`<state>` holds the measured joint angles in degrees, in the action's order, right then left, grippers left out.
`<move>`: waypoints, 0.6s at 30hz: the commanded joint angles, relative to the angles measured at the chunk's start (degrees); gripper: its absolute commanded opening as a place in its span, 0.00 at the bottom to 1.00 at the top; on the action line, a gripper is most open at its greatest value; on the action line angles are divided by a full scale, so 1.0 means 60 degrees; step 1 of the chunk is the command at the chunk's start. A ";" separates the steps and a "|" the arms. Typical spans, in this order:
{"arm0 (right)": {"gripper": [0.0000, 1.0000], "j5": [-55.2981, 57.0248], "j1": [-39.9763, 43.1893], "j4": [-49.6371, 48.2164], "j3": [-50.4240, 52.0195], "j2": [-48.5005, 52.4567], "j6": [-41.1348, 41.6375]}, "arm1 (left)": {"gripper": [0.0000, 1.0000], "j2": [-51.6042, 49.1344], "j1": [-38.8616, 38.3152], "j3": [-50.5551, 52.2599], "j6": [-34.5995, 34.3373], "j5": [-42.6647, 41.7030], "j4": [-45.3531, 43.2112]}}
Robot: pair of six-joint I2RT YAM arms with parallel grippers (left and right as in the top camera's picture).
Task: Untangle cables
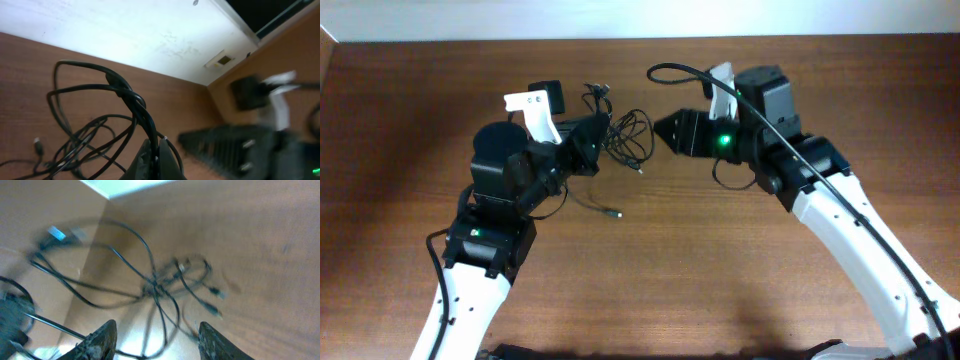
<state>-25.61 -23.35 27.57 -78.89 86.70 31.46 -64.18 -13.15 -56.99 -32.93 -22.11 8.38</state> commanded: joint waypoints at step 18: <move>0.42 0.1883 -0.1989 0.1239 -0.0834 0.1636 0.0918 | 0.00 -0.0106 0.0022 -0.0095 0.1086 -0.0178 0.0437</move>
<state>-13.72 -33.85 34.94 -83.26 93.54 34.54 -64.62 -13.15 -56.99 -27.81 -22.35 11.38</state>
